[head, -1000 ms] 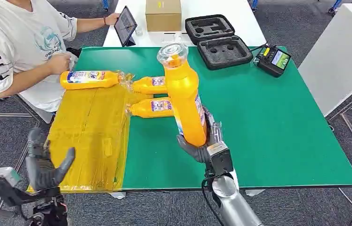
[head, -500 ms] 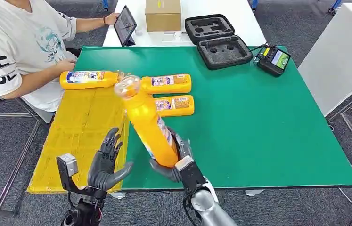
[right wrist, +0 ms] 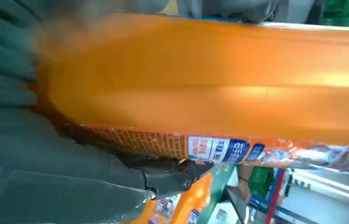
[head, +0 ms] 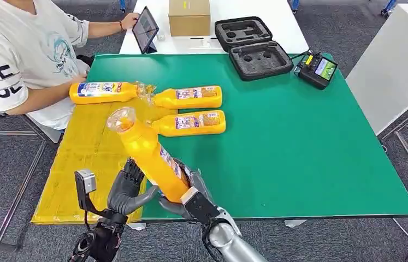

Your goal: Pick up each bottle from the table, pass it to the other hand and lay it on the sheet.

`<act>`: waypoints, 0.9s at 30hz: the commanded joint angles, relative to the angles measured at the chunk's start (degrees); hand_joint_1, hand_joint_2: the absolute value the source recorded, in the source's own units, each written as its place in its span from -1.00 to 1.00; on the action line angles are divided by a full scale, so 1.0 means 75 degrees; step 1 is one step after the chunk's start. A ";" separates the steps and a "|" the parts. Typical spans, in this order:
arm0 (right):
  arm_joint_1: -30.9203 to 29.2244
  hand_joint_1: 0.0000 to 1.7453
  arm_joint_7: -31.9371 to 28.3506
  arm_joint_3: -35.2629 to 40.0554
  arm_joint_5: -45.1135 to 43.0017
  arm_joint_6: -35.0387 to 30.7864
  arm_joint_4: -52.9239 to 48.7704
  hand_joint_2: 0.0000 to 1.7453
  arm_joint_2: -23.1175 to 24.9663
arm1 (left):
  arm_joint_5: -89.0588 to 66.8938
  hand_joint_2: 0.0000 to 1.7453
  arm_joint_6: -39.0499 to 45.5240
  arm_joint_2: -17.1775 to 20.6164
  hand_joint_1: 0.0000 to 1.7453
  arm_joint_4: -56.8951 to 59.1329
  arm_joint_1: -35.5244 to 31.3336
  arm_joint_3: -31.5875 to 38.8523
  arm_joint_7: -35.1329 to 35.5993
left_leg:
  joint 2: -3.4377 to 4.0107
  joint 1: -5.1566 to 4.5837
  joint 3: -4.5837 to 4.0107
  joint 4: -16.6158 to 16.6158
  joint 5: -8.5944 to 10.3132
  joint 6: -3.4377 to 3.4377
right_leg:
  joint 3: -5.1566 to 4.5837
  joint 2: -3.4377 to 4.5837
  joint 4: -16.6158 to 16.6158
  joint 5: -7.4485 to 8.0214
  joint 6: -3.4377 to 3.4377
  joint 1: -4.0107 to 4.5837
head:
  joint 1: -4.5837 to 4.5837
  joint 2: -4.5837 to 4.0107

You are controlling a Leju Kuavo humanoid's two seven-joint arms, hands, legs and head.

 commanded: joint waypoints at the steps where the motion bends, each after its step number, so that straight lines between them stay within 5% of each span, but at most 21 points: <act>1: -0.0215 1.00 -0.0012 0.0558 0.0317 -0.0425 0.1178 1.00 0.0113 | 0.0075 1.00 -0.0038 0.0320 -1.00 0.0346 -0.0224 -0.0269 0.0123 | -0.0007 0.0006 0.0037 -0.0010 -0.0013 -0.0008 | 0.0038 0.0000 -0.0009 -0.0013 -0.0008 0.0005 | -0.0003 0.0000; 5: -0.0219 1.00 -0.0012 0.0559 0.0321 -0.0430 0.1184 1.00 0.0116 | 0.0068 1.00 -0.0032 0.0323 -1.00 0.0357 -0.0199 -0.0273 0.0114 | -0.0008 0.0005 0.0026 -0.0007 -0.0011 -0.0008 | 0.0027 -0.0002 -0.0007 -0.0011 -0.0007 0.0004 | -0.0003 0.0000; 13: -0.0552 1.00 0.0546 0.0419 0.1910 -0.2535 0.1814 1.00 0.0217 | 0.0330 1.00 -0.0172 0.0362 -1.00 0.0551 -0.0184 -0.0458 0.0311 | -0.0006 0.0002 0.0020 -0.0009 -0.0006 -0.0006 | 0.0020 -0.0001 -0.0007 -0.0008 -0.0006 0.0001 | 0.0000 0.0000; 18: -0.0426 1.00 0.0919 -0.0071 0.2398 -0.3059 0.1473 1.00 0.0219 | 0.0505 1.00 -0.0226 0.0294 -1.00 0.0682 -0.0325 -0.0479 0.0518 | -0.0011 0.0001 0.0029 -0.0008 -0.0011 -0.0007 | 0.0030 -0.0004 -0.0005 -0.0014 -0.0006 0.0000 | -0.0003 0.0000; 22: -0.0142 1.00 0.1227 -0.0933 0.3626 -0.3145 0.0914 1.00 0.0311 | 0.0587 1.00 -0.0241 0.0269 -1.00 0.0763 -0.0423 -0.0506 0.0560 | -0.0023 0.0006 0.0037 -0.0004 -0.0015 -0.0009 | 0.0043 -0.0014 -0.0006 -0.0020 -0.0008 0.0005 | 0.0000 0.0000; 27: -0.0140 1.00 0.1138 -0.0976 0.3622 -0.3143 0.0965 1.00 0.0376 | 0.0662 1.00 -0.0255 0.0242 -1.00 0.0815 -0.0494 -0.0514 0.0613 | -0.0024 0.0007 0.0049 -0.0004 -0.0020 -0.0012 | 0.0053 -0.0012 -0.0003 -0.0025 -0.0011 0.0006 | 0.0000 0.0000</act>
